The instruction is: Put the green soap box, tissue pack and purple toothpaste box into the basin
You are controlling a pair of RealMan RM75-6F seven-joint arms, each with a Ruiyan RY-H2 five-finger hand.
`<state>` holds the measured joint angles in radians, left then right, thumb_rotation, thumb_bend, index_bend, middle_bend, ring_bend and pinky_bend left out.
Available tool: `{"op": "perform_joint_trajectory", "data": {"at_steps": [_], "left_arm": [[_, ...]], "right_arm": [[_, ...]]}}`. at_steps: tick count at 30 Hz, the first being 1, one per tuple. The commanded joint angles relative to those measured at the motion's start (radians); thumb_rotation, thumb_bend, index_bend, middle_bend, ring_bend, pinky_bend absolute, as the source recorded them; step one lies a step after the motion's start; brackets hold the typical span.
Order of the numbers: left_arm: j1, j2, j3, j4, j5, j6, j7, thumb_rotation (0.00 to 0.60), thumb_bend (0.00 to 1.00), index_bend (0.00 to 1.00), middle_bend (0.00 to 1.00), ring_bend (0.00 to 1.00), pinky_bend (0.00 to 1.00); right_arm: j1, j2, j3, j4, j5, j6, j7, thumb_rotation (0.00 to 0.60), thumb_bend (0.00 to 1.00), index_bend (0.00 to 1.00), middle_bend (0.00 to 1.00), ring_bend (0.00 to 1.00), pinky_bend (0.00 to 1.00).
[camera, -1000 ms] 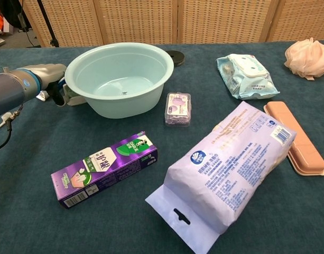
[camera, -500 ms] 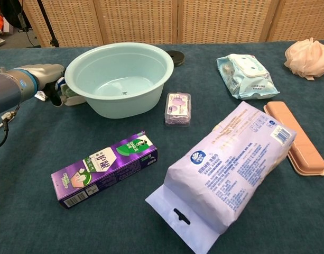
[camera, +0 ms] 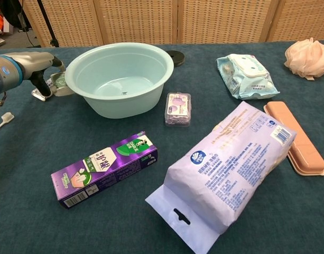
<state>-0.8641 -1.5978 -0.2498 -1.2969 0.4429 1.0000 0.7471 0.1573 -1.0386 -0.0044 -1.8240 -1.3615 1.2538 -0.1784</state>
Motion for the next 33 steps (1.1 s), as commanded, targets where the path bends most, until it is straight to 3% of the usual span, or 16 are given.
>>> {"op": "perform_joint_trajectory", "data": {"at_steps": [1,13,20,26,33], "left_arm": [[0.020,0.073,0.007,-0.098,-0.028,0.028,0.027,0.600,0.55,0.92,0.02,0.00,0.02],[0.075,0.303,0.032,-0.360,-0.051,0.107,0.042,0.600,0.55,0.92,0.02,0.00,0.02],[0.100,0.401,0.015,-0.456,-0.020,0.118,-0.018,0.600,0.55,0.92,0.02,0.00,0.02],[0.085,0.423,-0.009,-0.485,0.026,0.119,-0.055,0.600,0.55,0.92,0.02,0.00,0.02],[0.034,0.352,-0.029,-0.467,0.062,0.136,-0.057,0.600,0.54,0.92,0.02,0.00,0.02]], "right_arm": [[-0.003,0.005,-0.001,-0.009,-0.011,0.010,-0.002,0.600,0.16,0.00,0.00,0.00,0.00],[-0.022,0.024,-0.002,-0.046,-0.066,0.069,-0.009,0.600,0.16,0.00,0.00,0.00,0.00],[-0.028,0.028,-0.006,-0.062,-0.086,0.081,-0.022,0.600,0.16,0.00,0.00,0.00,0.00],[-0.027,0.027,-0.006,-0.061,-0.080,0.074,-0.022,0.600,0.16,0.00,0.00,0.00,0.00],[-0.027,0.035,0.002,-0.058,-0.066,0.070,0.007,0.600,0.16,0.00,0.00,0.00,0.00]]}}
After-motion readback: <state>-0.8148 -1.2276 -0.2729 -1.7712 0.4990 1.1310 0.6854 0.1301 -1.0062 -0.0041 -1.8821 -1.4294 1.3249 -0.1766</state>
